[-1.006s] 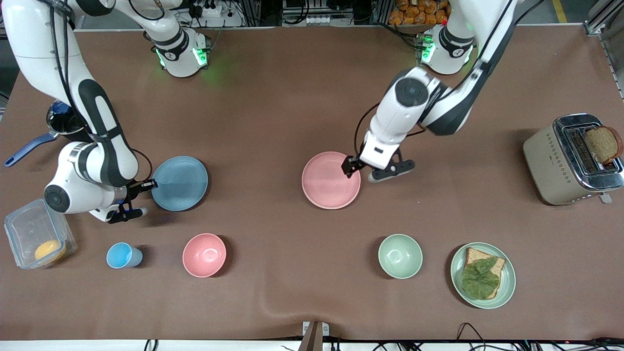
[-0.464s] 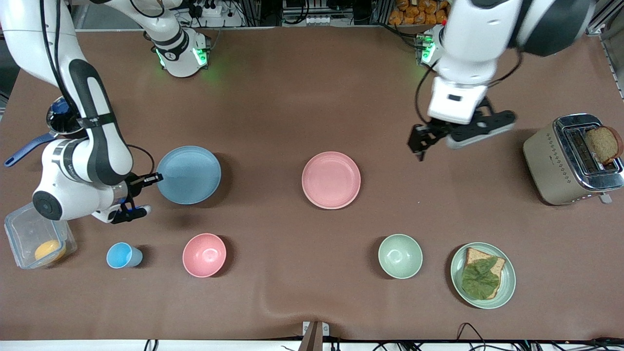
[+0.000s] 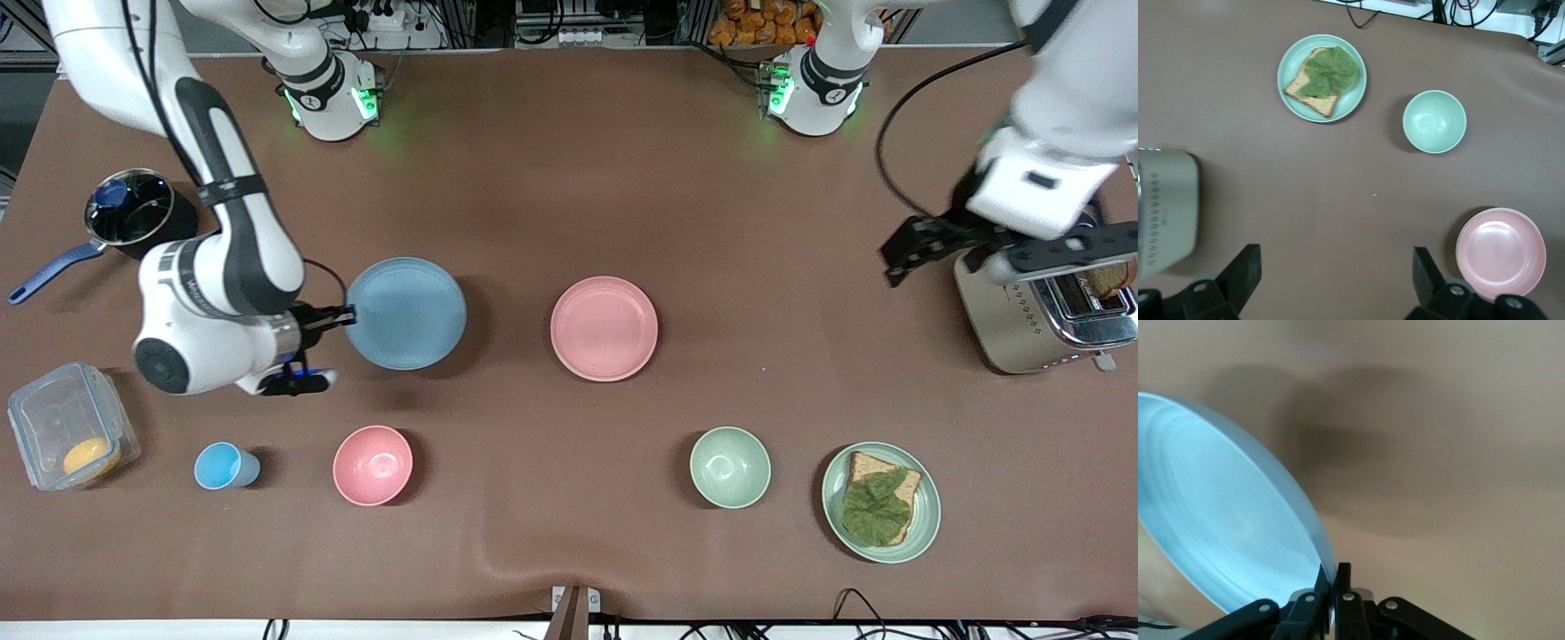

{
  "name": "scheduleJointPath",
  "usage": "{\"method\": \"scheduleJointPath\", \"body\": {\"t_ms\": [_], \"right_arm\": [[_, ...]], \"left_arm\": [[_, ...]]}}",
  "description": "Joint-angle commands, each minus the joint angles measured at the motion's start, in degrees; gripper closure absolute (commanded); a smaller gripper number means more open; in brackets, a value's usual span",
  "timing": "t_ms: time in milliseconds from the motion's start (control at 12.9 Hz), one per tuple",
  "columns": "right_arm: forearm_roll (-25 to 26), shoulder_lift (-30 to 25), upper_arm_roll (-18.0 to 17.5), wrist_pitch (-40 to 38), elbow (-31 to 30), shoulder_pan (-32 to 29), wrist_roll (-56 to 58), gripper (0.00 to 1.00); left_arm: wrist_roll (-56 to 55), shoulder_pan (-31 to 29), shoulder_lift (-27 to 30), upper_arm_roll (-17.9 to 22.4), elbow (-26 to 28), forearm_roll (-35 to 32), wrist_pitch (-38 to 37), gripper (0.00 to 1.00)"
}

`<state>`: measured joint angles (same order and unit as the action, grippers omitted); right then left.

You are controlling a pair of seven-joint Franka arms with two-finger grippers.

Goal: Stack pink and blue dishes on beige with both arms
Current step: 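Carry the blue plate with the right gripper onto the pink plate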

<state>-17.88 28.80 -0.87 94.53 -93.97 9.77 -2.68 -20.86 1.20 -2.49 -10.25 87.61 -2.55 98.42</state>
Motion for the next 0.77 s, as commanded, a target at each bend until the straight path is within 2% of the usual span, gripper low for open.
{"method": "scheduleJointPath", "body": {"t_ms": [0, 232, 464, 696], "right_arm": [[-6.88, -1.20, 0.43, 0.12, 0.01, 4.63, -7.14, 1.00], [-8.40, -0.94, 0.43, 3.89, 2.65, 11.92, -14.61, 1.00], [-8.23, 0.29, 0.51, 12.23, 2.83, 18.25, -21.56, 1.00], [-7.88, 1.95, 0.52, 19.26, 3.53, 21.69, -22.19, 1.00]], "left_arm": [[8.00, 0.56, -1.90, 5.05, -4.20, 3.51, -3.15, 0.00], [8.29, 0.64, -1.47, 6.56, -4.55, 3.69, -5.34, 0.00], [6.02, 0.21, -0.41, 6.65, -3.85, 3.17, -5.34, 0.00], [4.34, 0.12, -0.32, 6.64, -3.85, 3.08, -4.82, 0.00]]}}
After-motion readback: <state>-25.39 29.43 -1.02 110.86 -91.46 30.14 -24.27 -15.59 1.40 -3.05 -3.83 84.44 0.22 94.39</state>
